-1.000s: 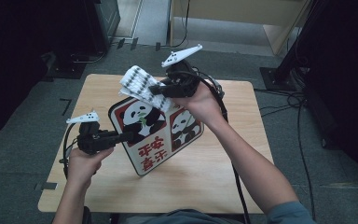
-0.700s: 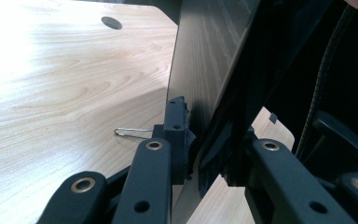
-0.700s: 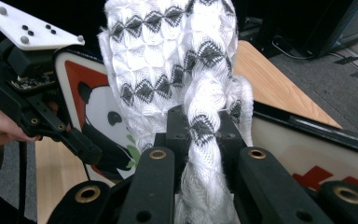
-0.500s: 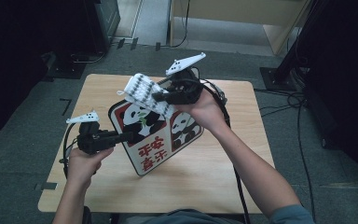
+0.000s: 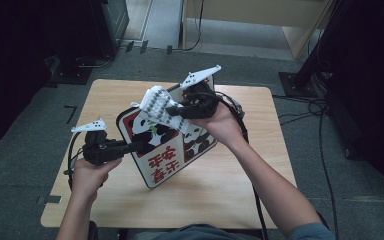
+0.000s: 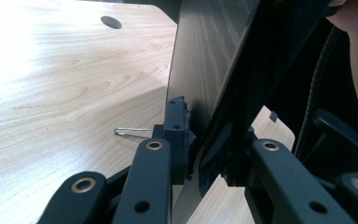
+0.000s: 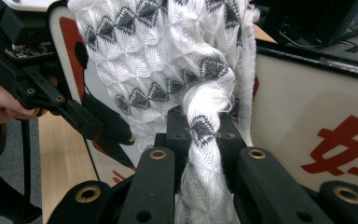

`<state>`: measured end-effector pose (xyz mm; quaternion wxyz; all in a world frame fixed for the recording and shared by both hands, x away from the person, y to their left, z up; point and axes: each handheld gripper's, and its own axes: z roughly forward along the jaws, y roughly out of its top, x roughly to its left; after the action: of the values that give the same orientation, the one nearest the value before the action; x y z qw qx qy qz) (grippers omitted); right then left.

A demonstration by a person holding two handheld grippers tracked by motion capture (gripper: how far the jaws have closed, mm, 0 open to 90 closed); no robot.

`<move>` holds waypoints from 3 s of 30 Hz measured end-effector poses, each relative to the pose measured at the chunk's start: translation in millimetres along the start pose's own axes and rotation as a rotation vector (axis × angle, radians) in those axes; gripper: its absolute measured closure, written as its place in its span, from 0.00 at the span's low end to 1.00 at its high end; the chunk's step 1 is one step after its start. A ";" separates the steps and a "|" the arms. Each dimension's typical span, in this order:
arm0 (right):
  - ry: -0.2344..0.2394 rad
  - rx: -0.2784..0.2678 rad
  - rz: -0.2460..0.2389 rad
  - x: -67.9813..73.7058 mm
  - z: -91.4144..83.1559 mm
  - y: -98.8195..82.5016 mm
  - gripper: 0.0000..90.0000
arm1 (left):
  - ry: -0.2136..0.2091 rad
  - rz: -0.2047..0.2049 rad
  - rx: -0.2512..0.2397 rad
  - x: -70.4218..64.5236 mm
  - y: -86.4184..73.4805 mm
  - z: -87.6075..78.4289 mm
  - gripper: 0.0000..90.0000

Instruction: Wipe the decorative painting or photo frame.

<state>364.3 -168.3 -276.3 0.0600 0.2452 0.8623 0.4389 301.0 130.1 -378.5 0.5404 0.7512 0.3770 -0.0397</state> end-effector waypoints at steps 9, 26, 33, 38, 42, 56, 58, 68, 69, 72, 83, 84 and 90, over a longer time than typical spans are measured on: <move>0.007 0.002 0.000 -0.2 3.5 -8.4 0.91 | -0.001 0.000 0.002 0.0 0.0 -0.1 0.85; 0.007 0.033 0.005 -0.5 15.4 -26.9 0.91 | -0.001 0.001 0.002 0.3 0.0 -0.1 0.85; 0.008 0.039 0.009 -1.0 20.7 -36.2 0.91 | -0.003 0.000 0.000 0.5 -0.1 -0.1 0.85; 0.010 0.046 0.015 -1.9 23.5 -42.3 0.90 | -0.001 0.001 0.002 0.1 -0.1 -0.1 0.85; 0.014 0.050 0.019 -2.9 25.2 -46.9 0.90 | -0.002 0.000 0.002 0.2 -0.1 -0.1 0.85; 0.035 0.069 0.052 -5.2 33.5 -65.1 0.90 | -0.007 -0.024 0.006 0.7 0.2 -0.2 0.85; 0.036 0.069 0.053 -5.8 34.2 -66.8 0.90 | -0.007 -0.025 0.006 0.8 0.3 -0.1 0.84; 0.038 0.078 0.064 -6.5 37.4 -73.7 0.90 | -0.011 -0.024 0.006 1.5 0.2 -0.2 0.84; 0.037 0.077 0.067 -6.3 37.6 -74.2 0.90 | -0.011 -0.024 0.005 1.5 0.2 -0.2 0.84; 0.038 0.083 0.068 -6.3 38.9 -76.7 0.90 | -0.009 -0.021 0.004 1.3 0.1 -0.1 0.84; 0.042 0.105 0.081 -6.6 44.4 -87.1 0.90 | -0.012 -0.023 0.004 1.6 0.0 -0.1 0.84; 0.042 0.109 0.085 -6.5 44.8 -88.0 0.90 | -0.012 -0.023 0.004 1.7 0.0 -0.1 0.84; 0.039 0.102 0.087 -6.8 47.7 -93.6 0.90 | -0.012 -0.021 0.004 1.6 0.0 -0.1 0.84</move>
<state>350.8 -183.1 -379.6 0.0115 0.2764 0.8731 0.4014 302.1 131.1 -379.2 0.5405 0.7482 0.3815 -0.0504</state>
